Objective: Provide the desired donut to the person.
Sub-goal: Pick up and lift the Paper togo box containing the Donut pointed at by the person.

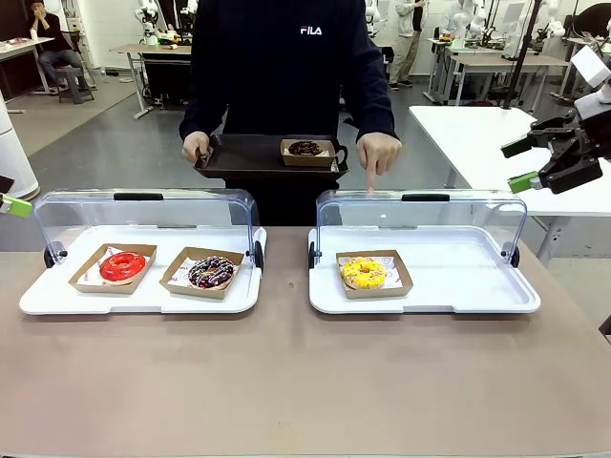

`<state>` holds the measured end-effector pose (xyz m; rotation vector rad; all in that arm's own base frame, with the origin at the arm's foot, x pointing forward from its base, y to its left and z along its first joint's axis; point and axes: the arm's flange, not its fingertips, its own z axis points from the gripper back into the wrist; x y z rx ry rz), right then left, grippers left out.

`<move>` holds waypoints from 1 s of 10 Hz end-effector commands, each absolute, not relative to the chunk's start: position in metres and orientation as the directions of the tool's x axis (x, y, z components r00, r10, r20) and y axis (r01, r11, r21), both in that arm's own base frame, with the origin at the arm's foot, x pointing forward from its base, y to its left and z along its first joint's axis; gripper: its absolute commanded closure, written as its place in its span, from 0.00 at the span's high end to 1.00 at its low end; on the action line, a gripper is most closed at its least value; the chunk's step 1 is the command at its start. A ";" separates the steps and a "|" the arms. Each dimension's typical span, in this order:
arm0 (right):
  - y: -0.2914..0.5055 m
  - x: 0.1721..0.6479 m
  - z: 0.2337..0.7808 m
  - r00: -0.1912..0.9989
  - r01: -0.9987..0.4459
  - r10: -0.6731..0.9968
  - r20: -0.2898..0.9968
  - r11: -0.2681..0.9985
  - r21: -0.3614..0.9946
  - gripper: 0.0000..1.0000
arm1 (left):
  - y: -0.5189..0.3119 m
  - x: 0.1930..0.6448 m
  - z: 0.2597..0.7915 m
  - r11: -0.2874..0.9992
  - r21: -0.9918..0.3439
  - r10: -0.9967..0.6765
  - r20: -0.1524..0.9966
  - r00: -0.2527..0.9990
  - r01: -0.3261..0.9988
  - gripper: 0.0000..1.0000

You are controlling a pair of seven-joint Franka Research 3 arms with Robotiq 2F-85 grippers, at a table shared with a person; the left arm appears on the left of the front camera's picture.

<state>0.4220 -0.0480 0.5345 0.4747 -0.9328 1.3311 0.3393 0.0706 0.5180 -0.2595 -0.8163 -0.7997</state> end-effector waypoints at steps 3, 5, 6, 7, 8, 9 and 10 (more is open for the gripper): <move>-0.048 0.421 0.534 -0.047 -0.955 0.605 0.795 0.206 -0.213 1.00 | 0.072 0.339 0.517 0.681 0.085 -0.533 0.739 0.412 0.727 1.00; -0.048 0.421 0.534 -0.047 -0.955 0.605 0.795 0.206 -0.213 1.00 | 0.072 0.339 0.517 0.681 0.085 -0.533 0.739 0.412 0.727 1.00; -0.048 0.421 0.534 -0.047 -0.955 0.605 0.795 0.206 -0.213 1.00 | 0.072 0.339 0.517 0.681 0.085 -0.533 0.739 0.412 0.727 1.00; -0.048 0.421 0.534 -0.047 -0.955 0.605 0.795 0.206 -0.213 1.00 | 0.072 0.339 0.517 0.681 0.085 -0.533 0.739 0.412 0.727 1.00; -0.048 0.421 0.534 -0.047 -0.955 0.605 0.795 0.206 -0.213 1.00 | 0.072 0.339 0.517 0.681 0.085 -0.533 0.739 0.412 0.727 1.00; -0.048 0.421 0.534 -0.047 -0.955 0.605 0.795 0.206 -0.213 1.00 | 0.072 0.339 0.517 0.681 0.085 -0.533 0.739 0.412 0.727 1.00; -0.048 0.421 0.534 -0.047 -0.955 0.605 0.795 0.206 -0.213 1.00 | 0.072 0.339 0.517 0.681 0.085 -0.533 0.739 0.412 0.727 1.00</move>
